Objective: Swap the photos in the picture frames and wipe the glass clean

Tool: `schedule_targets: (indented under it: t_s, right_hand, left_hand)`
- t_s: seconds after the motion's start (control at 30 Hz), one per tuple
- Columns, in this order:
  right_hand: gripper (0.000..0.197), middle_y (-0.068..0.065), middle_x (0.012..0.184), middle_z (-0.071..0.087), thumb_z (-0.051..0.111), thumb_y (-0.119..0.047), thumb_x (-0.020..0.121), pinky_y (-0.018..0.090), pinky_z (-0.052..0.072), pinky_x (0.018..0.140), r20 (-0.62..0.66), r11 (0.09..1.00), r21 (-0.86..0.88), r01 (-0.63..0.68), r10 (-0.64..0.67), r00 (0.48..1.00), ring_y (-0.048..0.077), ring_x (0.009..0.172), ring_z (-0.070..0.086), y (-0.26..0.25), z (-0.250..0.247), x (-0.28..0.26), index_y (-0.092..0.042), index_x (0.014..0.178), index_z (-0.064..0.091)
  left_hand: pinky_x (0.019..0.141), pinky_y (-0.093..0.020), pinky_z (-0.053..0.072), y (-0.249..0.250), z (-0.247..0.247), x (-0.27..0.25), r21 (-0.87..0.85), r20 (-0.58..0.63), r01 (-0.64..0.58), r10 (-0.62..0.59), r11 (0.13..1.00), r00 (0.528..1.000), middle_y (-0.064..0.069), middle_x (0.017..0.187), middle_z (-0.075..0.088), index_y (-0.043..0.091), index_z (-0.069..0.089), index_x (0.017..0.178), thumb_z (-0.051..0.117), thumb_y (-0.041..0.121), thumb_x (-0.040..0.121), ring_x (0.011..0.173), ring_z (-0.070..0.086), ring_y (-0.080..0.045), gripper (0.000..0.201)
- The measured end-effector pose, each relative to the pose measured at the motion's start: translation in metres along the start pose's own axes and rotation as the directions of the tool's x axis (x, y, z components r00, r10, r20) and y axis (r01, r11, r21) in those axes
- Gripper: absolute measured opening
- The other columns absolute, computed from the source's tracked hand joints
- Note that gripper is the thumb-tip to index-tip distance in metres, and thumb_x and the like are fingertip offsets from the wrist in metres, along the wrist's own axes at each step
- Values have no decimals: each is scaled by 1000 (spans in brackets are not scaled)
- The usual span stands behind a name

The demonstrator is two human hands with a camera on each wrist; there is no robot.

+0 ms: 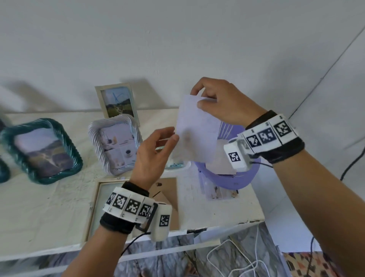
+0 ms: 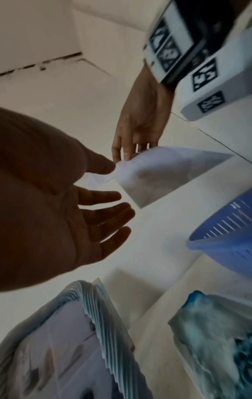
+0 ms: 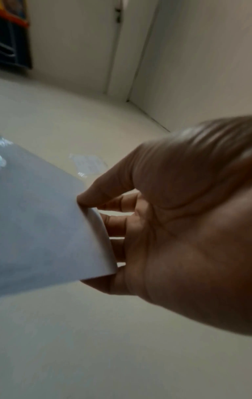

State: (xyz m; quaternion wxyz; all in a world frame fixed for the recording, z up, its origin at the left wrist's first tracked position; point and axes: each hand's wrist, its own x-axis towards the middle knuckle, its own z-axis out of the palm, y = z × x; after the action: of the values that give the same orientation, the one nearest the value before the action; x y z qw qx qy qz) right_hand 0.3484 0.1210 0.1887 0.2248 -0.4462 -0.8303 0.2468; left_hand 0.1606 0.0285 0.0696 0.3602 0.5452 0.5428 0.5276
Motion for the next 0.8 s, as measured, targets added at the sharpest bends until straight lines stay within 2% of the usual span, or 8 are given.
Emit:
schedule_targets:
  t_s: [0.1, 0.17, 0.23, 0.37, 0.47, 0.63, 0.7, 0.8]
  right_hand:
    - [19, 2, 77, 67, 58, -10, 88, 23, 46, 67, -48, 992, 129, 11, -5, 999, 12, 69, 59, -21, 30, -7, -19, 105, 62]
    - [24, -2, 93, 65, 61, -15, 90, 21, 47, 74, -185, 984, 178, 15, 19, 982, 10, 83, 61, -30, 60, -10, -20, 113, 60]
    - [31, -3, 103, 60, 64, -19, 91, 20, 49, 72, -300, 961, 274, -22, 108, 948, 11, 85, 61, -35, 93, -17, -21, 121, 55]
    - [51, 5, 89, 58, 64, -9, 91, 38, 56, 60, -118, 739, 640, -212, 367, 923, 20, 77, 62, -48, 160, -39, -25, 135, 44]
    - [54, 7, 85, 62, 61, -2, 90, 31, 52, 53, -24, 602, 753, -265, 428, 903, 14, 75, 65, -57, 203, -54, -28, 134, 43]
    - [37, 8, 80, 67, 59, 3, 90, 29, 50, 48, 47, 586, 745, -319, 431, 901, 19, 71, 66, -69, 246, -76, -18, 120, 53]
    - [36, 7, 85, 71, 58, 2, 92, 29, 52, 49, 64, 632, 691, -349, 429, 901, 18, 70, 67, -70, 257, -81, -19, 120, 52]
    - [38, 7, 92, 71, 59, -5, 93, 44, 60, 61, 105, 716, 558, -419, 440, 892, 23, 78, 70, -62, 276, -88, -20, 128, 50]
  left_hand:
    - [80, -29, 56, 1, -29, -9, -129, 26, 18, -15, 991, 1000, -1, 96, 75, 18, 70, 101, 63, 18, 95, 88, 70, -13, 10]
    - [78, -33, 57, -4, -51, -17, -173, 7, 41, -41, 984, 999, -6, 93, 75, 15, 71, 97, 62, 15, 95, 85, 70, -16, 8]
    - [74, -36, 57, -12, -74, -25, -209, -32, 83, -92, 974, 995, -8, 93, 76, 13, 71, 97, 62, 13, 95, 84, 69, -18, 9]
    - [71, -31, 58, -32, -114, -44, -239, -54, 166, -183, 957, 982, -2, 91, 77, 12, 71, 99, 62, 9, 94, 83, 71, -15, 11]
    - [77, -40, 56, -49, -137, -60, -239, -64, 248, -270, 939, 961, -5, 91, 76, 11, 70, 98, 64, 10, 93, 83, 70, -17, 8]
    - [76, -39, 61, -82, -171, -88, -52, -26, 333, -335, 941, 942, -4, 92, 75, 15, 71, 99, 69, 18, 91, 88, 72, -23, 10]
    - [73, -31, 60, -98, -185, -96, 78, -44, 297, -294, 952, 955, 5, 89, 74, 22, 72, 94, 69, 21, 91, 86, 70, -15, 4]
    - [79, -24, 54, -122, -202, -105, 281, -119, 233, -207, 931, 971, 11, 95, 72, 27, 70, 94, 69, 21, 91, 89, 65, -3, 7]
